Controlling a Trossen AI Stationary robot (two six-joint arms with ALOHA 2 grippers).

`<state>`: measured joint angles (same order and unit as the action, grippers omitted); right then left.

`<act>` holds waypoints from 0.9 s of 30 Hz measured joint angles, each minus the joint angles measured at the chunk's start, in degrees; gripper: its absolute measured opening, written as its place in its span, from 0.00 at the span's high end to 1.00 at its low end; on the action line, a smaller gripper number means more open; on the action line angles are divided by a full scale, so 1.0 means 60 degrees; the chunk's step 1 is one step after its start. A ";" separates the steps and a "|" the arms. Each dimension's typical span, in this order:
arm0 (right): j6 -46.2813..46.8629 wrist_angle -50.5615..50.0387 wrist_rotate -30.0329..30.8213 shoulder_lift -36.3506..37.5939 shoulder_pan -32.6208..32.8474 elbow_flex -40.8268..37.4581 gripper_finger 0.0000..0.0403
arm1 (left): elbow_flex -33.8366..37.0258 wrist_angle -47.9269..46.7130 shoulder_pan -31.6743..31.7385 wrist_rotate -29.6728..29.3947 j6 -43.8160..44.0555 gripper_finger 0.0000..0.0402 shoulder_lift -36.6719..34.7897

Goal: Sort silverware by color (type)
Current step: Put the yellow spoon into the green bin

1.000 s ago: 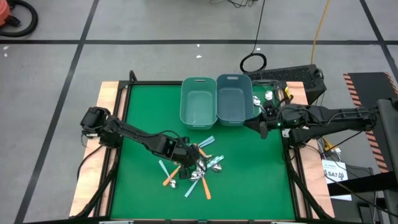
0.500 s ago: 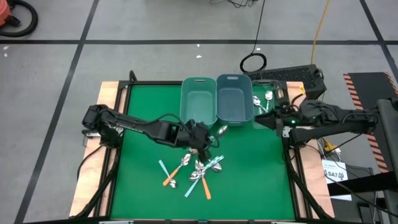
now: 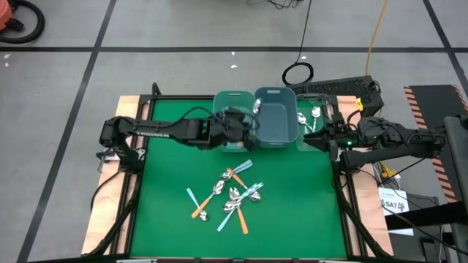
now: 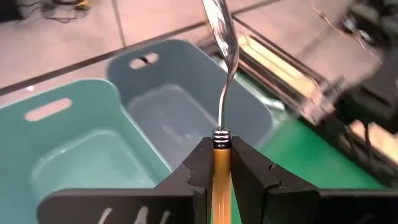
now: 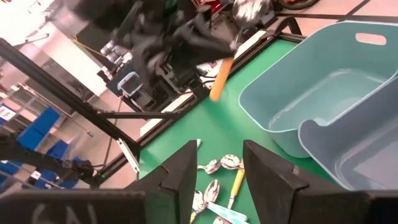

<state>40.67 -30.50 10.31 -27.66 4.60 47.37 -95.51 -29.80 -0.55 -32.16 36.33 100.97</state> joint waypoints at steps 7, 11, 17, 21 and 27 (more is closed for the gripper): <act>-0.0144 -0.0254 -0.0004 -0.0004 0.0000 0.0000 0.69 | -0.0003 -0.0052 0.0887 0.0011 0.0595 0.89 0.0000; -0.0192 -0.0256 0.0012 -0.0007 0.0000 0.0000 0.69 | -0.0003 -0.0585 0.1384 0.0025 0.0820 0.89 0.0116; -0.0147 -0.0256 0.0047 -0.0007 0.0000 0.0000 0.69 | 0.0004 -0.1470 0.1987 0.0997 0.1041 0.89 0.0722; -0.0133 -0.0328 0.0302 -0.0007 0.0000 0.0000 0.69 | 0.0004 -0.1975 0.2085 0.1299 0.1410 0.89 0.1117; 0.0623 -0.0533 0.1218 -0.0011 -0.0004 0.0000 0.69 | 0.0008 -0.2405 0.2271 0.2169 0.1493 0.89 0.1770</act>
<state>44.41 -33.69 17.61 -27.73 4.58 47.37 -95.46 -44.22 13.08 -19.15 45.29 111.59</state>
